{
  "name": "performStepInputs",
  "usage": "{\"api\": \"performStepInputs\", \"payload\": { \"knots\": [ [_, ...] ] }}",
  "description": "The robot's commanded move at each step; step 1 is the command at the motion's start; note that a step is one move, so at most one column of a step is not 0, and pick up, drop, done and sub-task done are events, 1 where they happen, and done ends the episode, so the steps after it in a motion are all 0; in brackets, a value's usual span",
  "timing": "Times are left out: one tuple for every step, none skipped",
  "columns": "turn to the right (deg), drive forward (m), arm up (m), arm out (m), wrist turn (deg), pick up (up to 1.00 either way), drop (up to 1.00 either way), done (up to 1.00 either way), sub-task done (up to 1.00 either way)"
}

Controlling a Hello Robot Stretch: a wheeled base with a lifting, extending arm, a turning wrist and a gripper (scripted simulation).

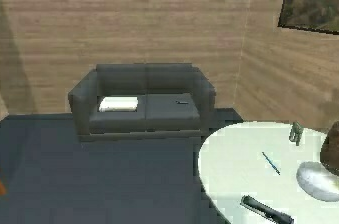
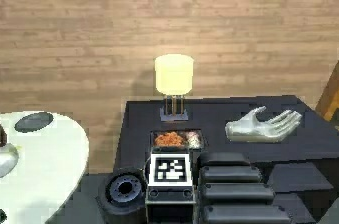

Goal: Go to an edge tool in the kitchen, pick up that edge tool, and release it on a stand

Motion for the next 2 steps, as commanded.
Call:
{"api": "performStepInputs", "payload": {
  "knots": [
    [45.0,0.0,0.0,0.0,0.0,0.0,0.0,0.0,0.0],
    [45.0,0.0,0.0,0.0,0.0,0.0,0.0,0.0,0.0]
  ]
}}
